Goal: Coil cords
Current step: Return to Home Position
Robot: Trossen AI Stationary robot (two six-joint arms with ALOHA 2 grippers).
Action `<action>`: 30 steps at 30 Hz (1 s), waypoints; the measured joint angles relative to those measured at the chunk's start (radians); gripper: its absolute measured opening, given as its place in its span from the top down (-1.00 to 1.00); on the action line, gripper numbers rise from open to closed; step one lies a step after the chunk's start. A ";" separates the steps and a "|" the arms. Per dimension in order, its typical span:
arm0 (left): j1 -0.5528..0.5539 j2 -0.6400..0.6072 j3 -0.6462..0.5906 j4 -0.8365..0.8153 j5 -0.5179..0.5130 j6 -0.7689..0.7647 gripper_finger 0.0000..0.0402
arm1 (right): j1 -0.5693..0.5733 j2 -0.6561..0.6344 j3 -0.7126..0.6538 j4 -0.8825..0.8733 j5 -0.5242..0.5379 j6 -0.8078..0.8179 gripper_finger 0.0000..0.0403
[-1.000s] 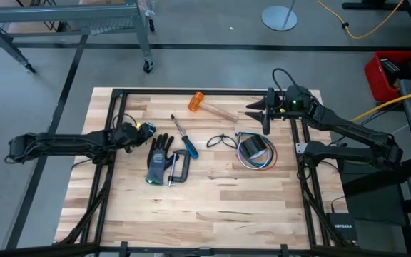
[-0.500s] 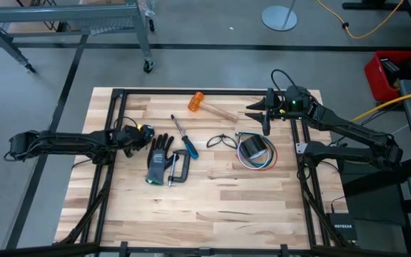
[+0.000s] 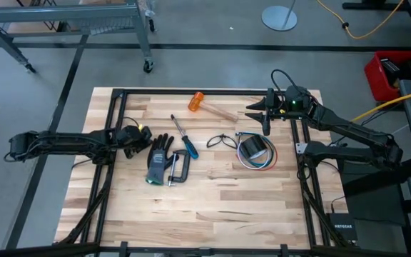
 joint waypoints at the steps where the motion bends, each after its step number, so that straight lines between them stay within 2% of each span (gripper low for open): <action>1: 0.000 -0.001 0.000 0.000 0.007 0.000 0.53 | 0.000 0.000 0.000 0.000 0.000 0.000 0.29; 13: -0.003 -0.082 -0.008 0.116 0.088 0.010 0.63 | 0.000 0.000 0.000 -0.001 0.000 0.000 0.29; 18: -0.002 -0.130 -0.007 0.180 0.157 0.016 0.63 | 0.000 0.000 0.001 -0.001 0.000 0.000 0.29; 25: -0.003 -0.230 0.028 0.332 0.145 0.379 0.63 | 0.000 -0.045 0.001 0.002 0.000 0.001 0.29; 30: -0.003 -0.322 0.074 0.347 0.119 0.644 0.63 | 0.000 -0.133 0.001 -0.001 0.000 0.002 0.29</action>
